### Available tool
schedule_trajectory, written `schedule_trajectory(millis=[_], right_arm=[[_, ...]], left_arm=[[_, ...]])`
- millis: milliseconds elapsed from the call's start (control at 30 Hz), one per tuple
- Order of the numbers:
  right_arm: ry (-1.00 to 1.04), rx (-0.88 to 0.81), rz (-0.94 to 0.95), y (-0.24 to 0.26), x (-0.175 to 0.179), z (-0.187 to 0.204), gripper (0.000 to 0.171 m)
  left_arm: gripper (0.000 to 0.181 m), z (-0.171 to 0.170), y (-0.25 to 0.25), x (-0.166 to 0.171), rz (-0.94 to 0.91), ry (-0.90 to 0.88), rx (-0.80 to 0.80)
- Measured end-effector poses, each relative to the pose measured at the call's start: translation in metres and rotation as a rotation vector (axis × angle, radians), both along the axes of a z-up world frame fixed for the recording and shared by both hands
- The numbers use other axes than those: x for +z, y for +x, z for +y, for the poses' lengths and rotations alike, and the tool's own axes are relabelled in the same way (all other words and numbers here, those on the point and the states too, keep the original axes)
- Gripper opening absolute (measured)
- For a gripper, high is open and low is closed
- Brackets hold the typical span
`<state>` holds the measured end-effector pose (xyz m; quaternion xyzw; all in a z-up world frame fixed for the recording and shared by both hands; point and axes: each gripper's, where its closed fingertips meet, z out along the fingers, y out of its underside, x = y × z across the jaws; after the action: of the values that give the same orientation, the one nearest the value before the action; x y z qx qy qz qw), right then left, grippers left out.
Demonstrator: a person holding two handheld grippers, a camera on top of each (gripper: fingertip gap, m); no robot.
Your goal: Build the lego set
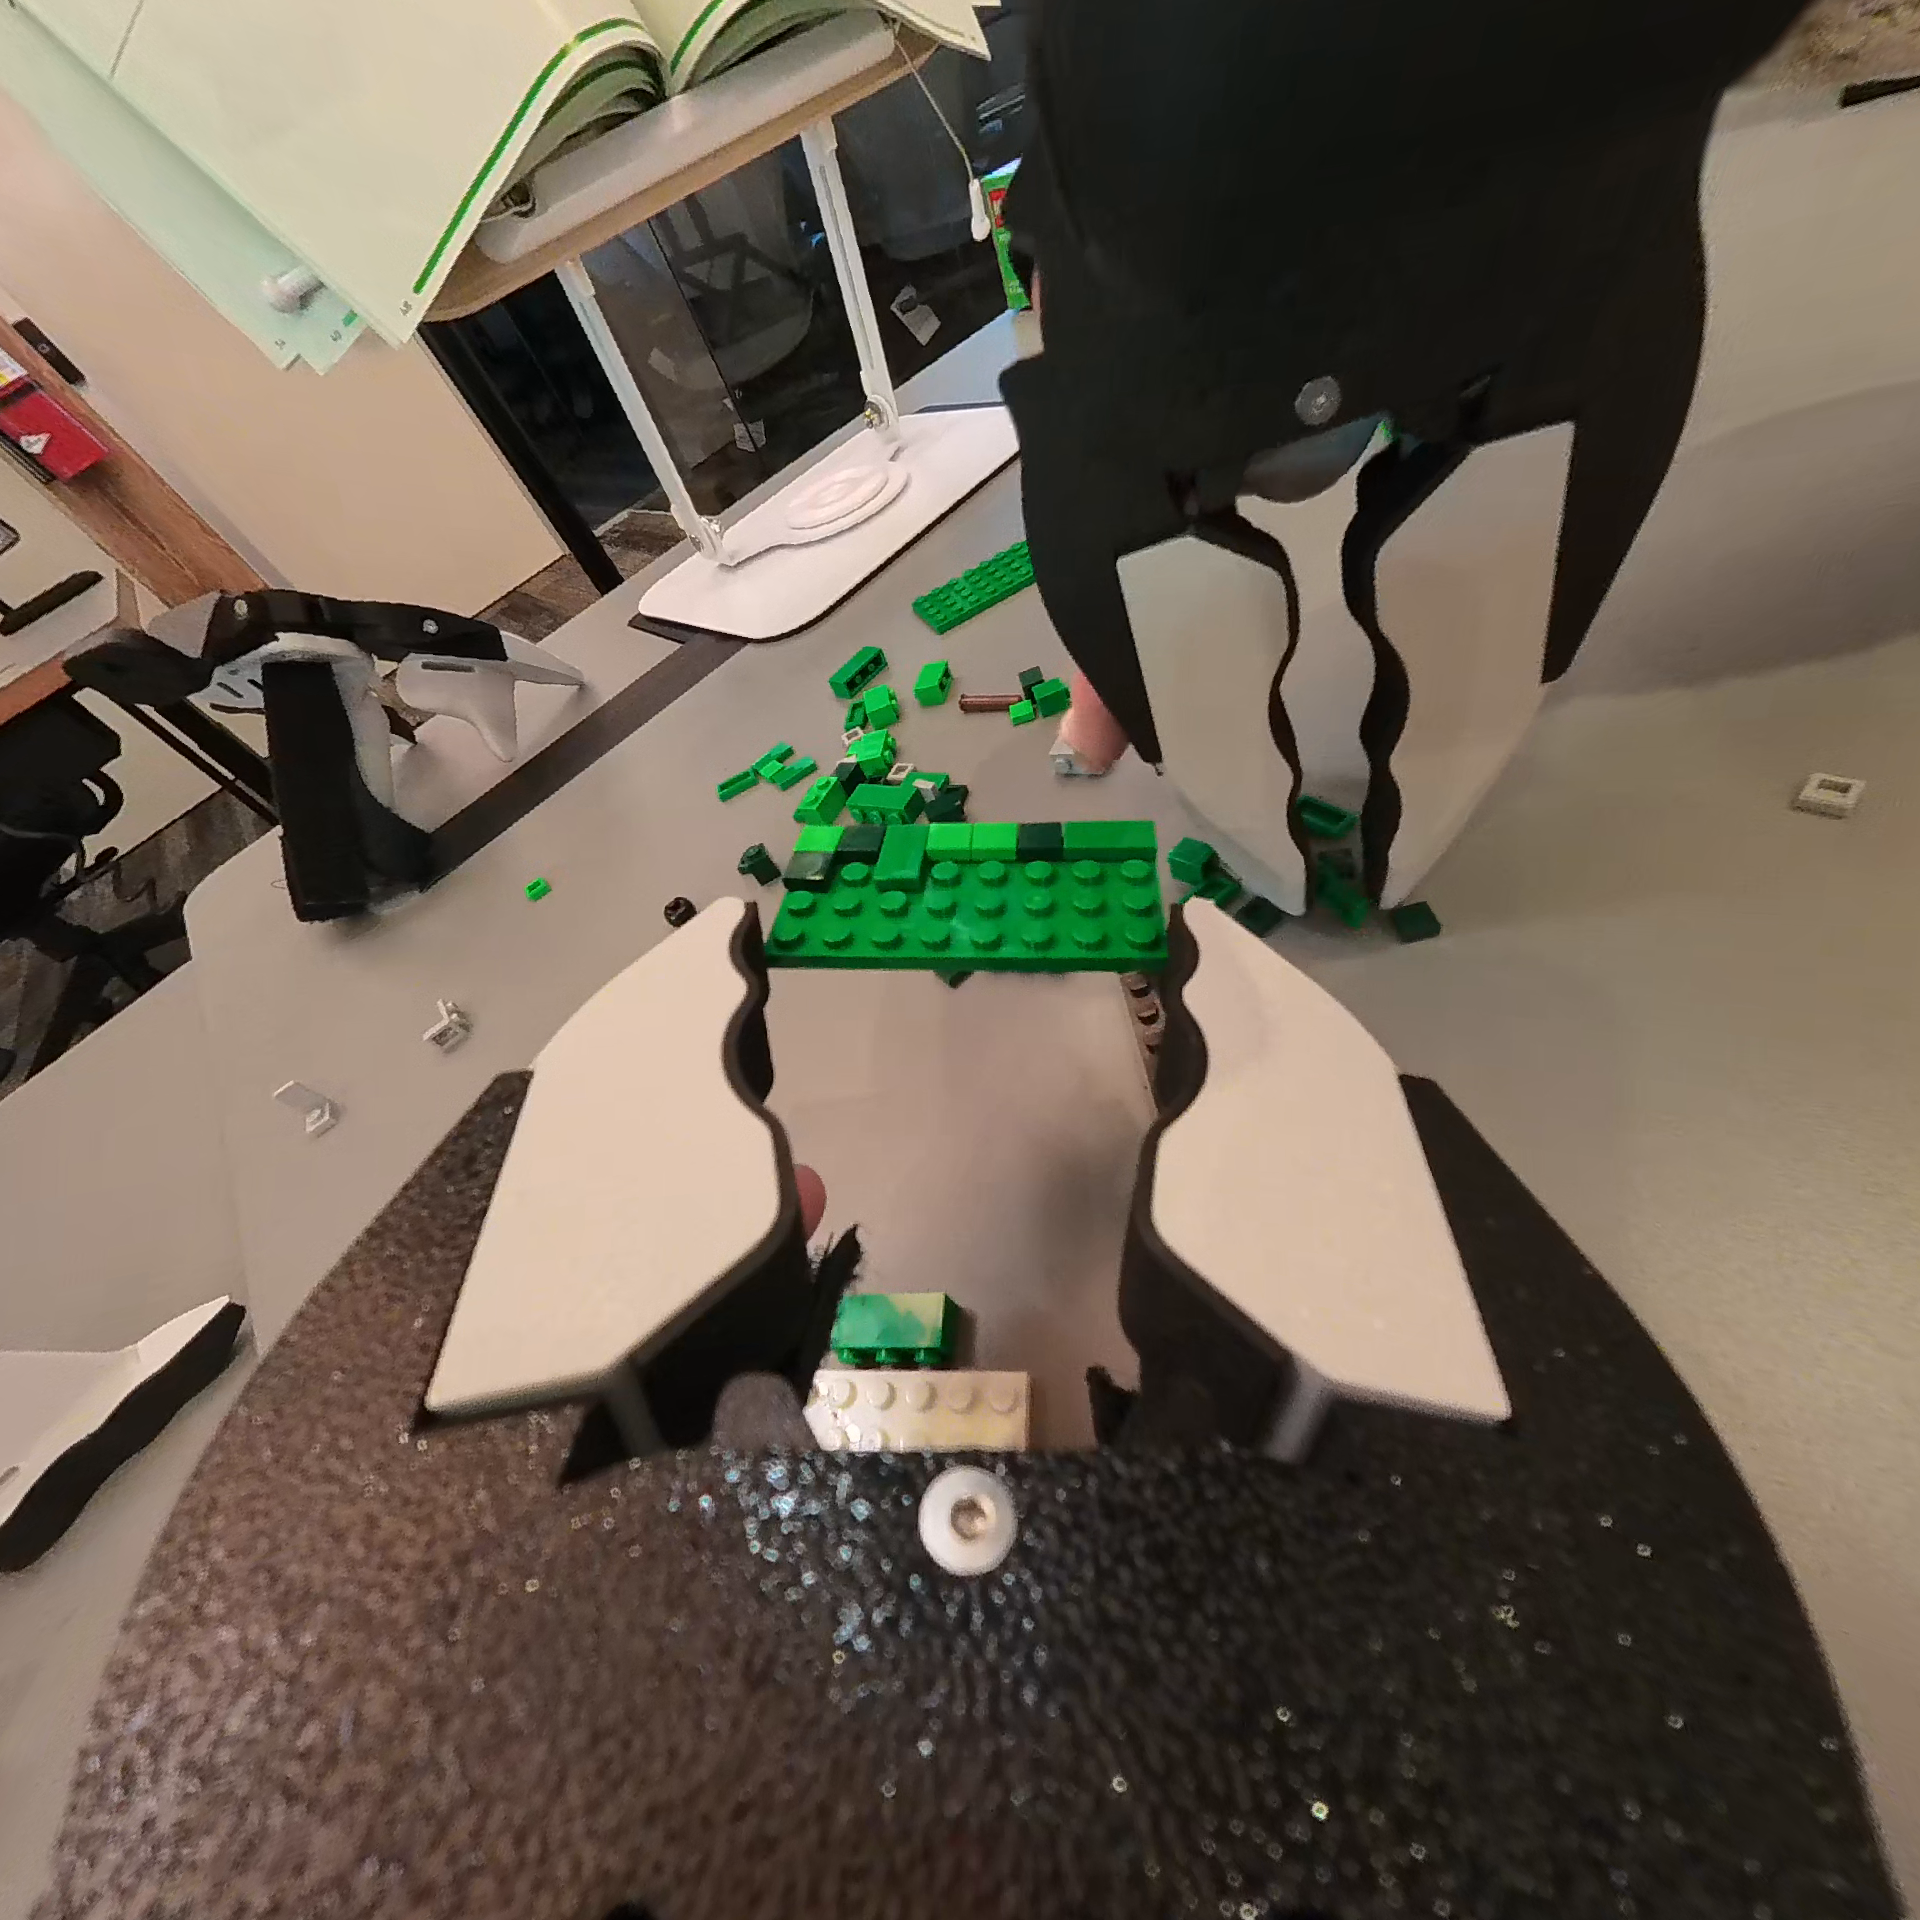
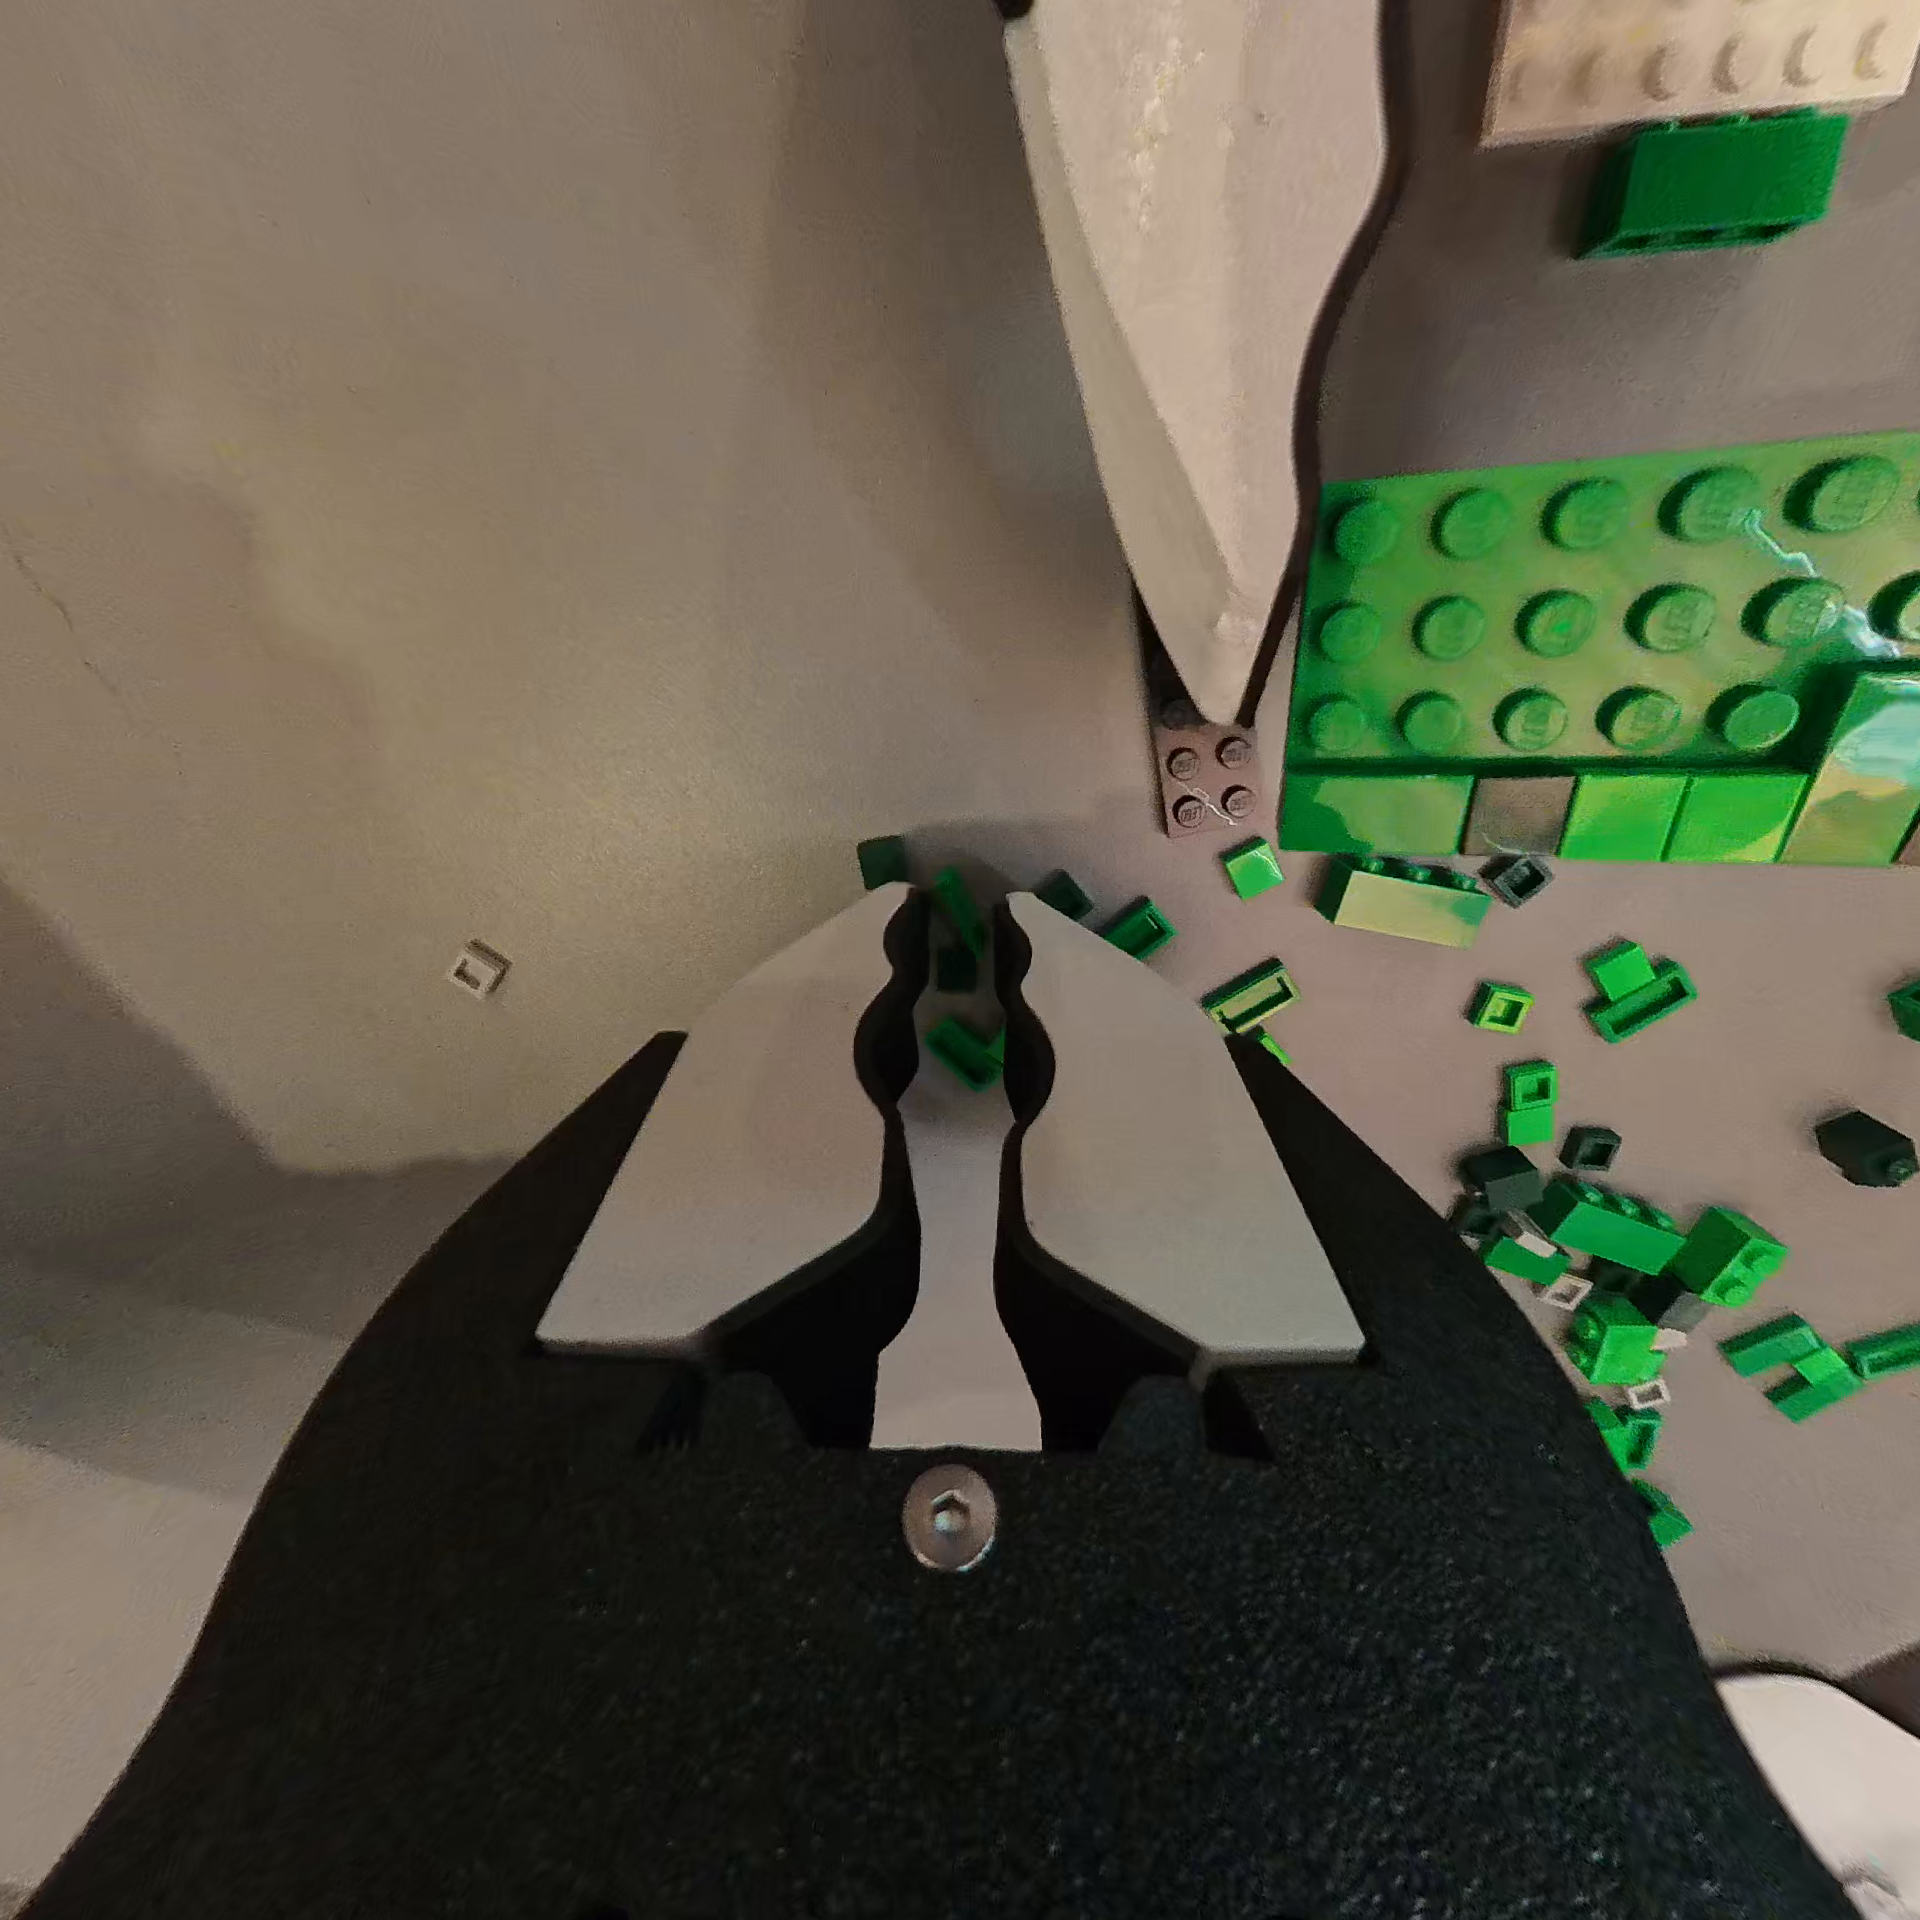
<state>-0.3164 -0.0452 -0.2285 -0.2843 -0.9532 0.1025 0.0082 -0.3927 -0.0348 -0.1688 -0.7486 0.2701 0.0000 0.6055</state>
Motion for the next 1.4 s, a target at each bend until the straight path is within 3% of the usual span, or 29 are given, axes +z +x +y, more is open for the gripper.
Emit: schedule_trajectory(millis=[367, 600, 967, 1400], right_arm=[[0.019, 0.058, 0.128, 0.0, 0.011, -0.001, 0.003], [-0.178, -0.071, -0.17, 0.058, 0.019, -0.024, 0.003], [-0.133, -0.13, -0.198, 0.077, 0.001, -0.011, 0.003], [-0.059, -0.102, 0.015, 0.061, 0.006, -0.001, 0.015]], left_arm=[[0.072, -0.001, 0.002, -0.001, 0.0, -0.006, -0.009], [0.073, -0.002, 0.011, -0.004, 0.029, -0.014, -0.037], [0.073, -0.002, 0.012, -0.004, 0.022, -0.018, -0.043], [0.073, -0.002, 0.012, -0.005, 0.019, -0.023, -0.048]])
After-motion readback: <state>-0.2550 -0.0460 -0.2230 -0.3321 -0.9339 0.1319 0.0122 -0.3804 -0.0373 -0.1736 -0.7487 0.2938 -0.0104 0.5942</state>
